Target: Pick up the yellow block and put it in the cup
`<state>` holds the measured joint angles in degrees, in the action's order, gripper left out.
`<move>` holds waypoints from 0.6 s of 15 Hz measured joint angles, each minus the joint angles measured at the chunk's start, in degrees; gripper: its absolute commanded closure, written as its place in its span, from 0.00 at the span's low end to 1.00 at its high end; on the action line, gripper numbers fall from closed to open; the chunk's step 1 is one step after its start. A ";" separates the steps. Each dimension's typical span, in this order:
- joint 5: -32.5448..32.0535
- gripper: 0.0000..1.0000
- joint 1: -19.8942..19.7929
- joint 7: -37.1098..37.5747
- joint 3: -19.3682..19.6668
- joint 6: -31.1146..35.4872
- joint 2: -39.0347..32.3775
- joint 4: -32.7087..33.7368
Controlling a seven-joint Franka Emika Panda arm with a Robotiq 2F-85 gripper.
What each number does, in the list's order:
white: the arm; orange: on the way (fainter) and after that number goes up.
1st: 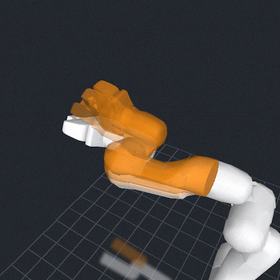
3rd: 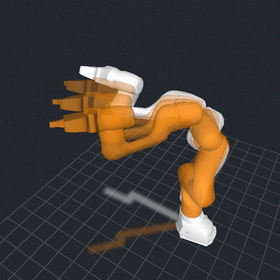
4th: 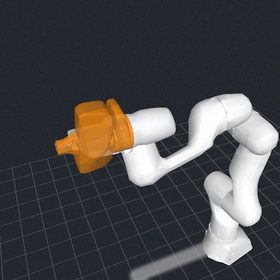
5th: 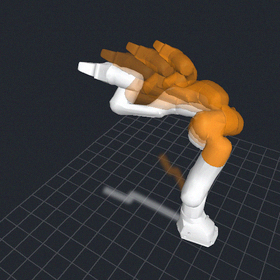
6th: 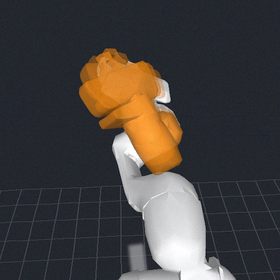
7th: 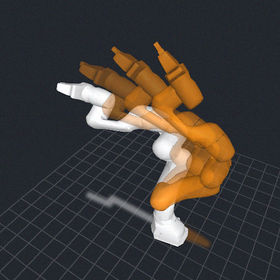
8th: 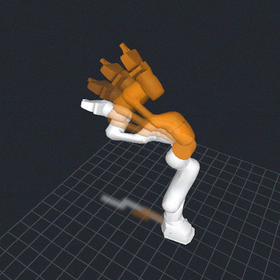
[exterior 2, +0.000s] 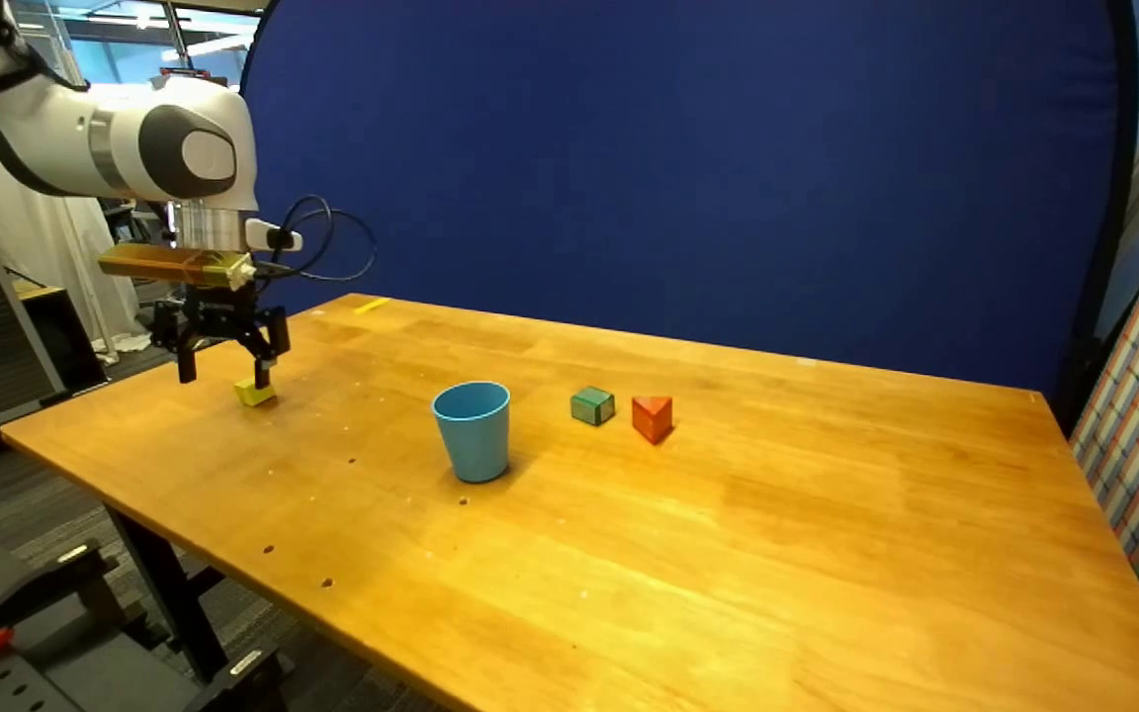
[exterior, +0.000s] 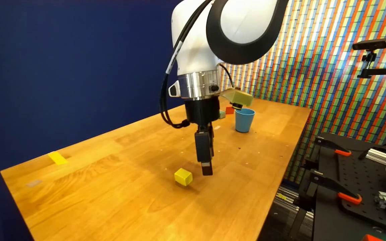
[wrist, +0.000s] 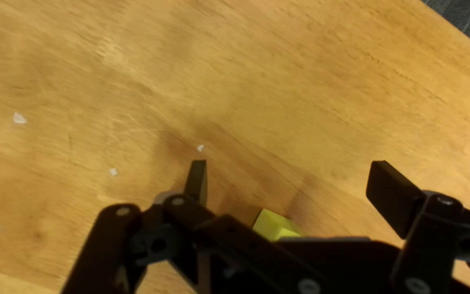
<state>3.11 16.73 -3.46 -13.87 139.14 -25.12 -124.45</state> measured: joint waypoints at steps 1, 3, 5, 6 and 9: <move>-0.53 0.00 0.36 0.52 0.00 0.30 -1.29 1.03; -1.27 0.00 1.02 1.27 0.01 0.93 -3.79 2.95; -1.91 0.00 1.59 1.75 0.01 1.59 -6.23 4.80; -2.22 0.00 1.86 1.89 0.02 1.97 -7.48 5.73; -3.46 0.25 2.66 2.38 0.18 2.33 -10.99 8.84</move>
<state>-0.35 19.39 -1.08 -13.69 141.47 -36.11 -115.61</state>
